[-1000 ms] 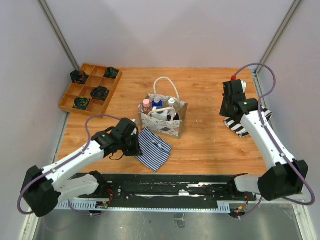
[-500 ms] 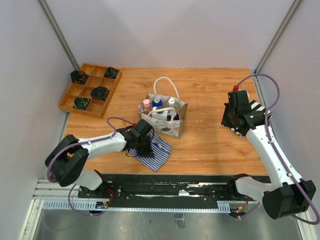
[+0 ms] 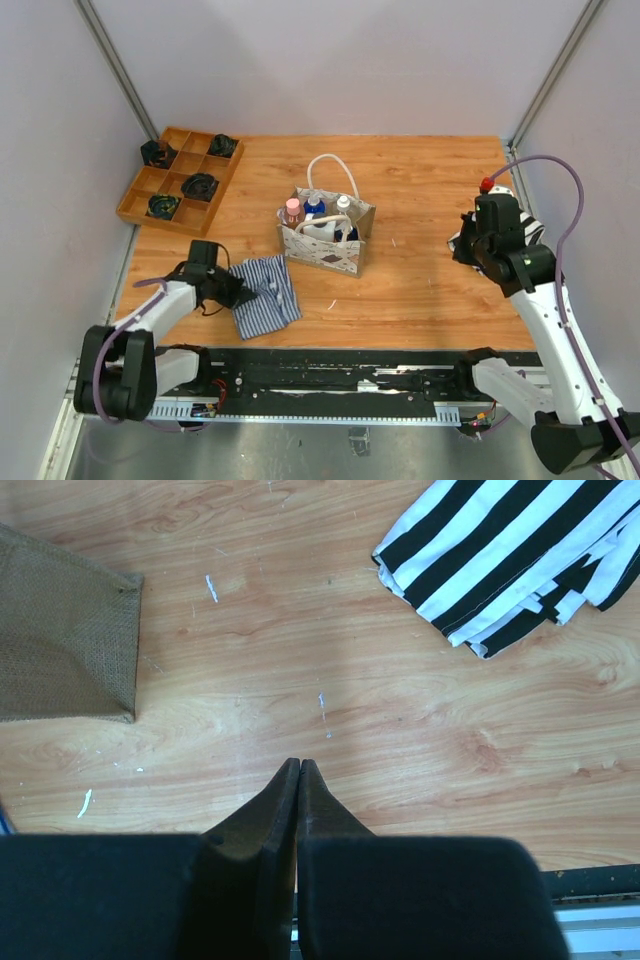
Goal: Take the personal care products out of the canvas bag
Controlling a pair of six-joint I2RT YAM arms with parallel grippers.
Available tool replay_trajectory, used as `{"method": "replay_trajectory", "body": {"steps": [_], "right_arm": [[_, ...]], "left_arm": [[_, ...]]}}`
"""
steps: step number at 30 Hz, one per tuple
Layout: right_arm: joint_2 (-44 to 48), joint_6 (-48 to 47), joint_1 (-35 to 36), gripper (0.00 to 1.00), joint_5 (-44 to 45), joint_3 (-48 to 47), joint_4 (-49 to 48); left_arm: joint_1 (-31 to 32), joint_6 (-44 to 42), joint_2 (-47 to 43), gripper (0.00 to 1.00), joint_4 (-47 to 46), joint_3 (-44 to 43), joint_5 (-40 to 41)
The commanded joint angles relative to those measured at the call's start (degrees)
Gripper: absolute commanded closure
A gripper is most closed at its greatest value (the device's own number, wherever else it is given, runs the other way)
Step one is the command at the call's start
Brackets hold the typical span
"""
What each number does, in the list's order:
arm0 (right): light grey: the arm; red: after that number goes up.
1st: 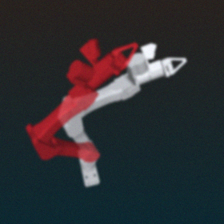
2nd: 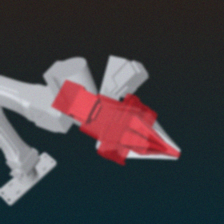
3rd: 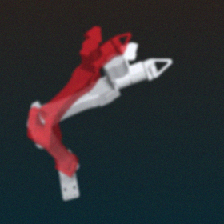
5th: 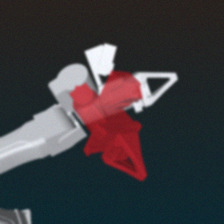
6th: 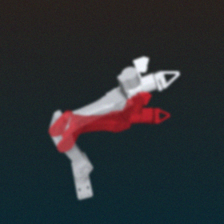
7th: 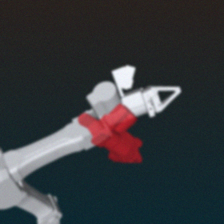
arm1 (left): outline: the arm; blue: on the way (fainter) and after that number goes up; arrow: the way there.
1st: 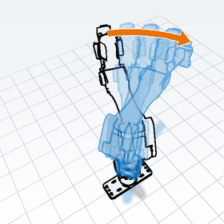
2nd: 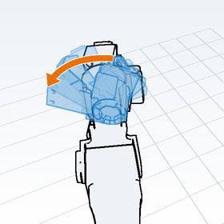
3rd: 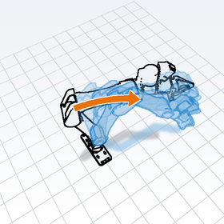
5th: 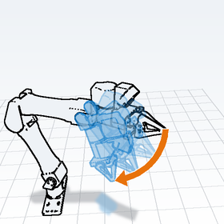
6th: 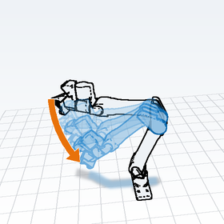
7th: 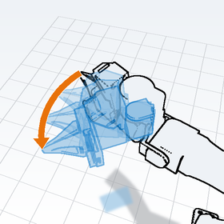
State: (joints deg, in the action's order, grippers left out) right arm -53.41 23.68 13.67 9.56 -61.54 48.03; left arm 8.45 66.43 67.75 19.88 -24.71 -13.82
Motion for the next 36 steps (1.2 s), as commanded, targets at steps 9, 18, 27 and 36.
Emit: {"method": "replay_trajectory", "body": {"steps": [9,18,27,36], "right_arm": [[4.09,-3.27,1.21,0.99,0.31,-1.42,3.02],[-5.24,-3.72,-2.70,0.99,-2.70,0.75,-1.91],[-24.58,-5.64,-14.44,0.99,-12.35,-1.80,-7.71],[-37.62,-7.54,-18.33,0.99,-22.01,-6.76,-8.46]], "left_arm": [[-21.05,-6.01,-21.34,0.99,21.80,-15.18,19.03],[-3.61,-4.61,-18.39,1.00,10.12,-9.58,2.33],[15.10,0.38,-7.14,1.00,-8.11,-3.09,-3.49],[19.15,-0.61,2.69,1.00,-9.49,-3.17,-0.78]]}}
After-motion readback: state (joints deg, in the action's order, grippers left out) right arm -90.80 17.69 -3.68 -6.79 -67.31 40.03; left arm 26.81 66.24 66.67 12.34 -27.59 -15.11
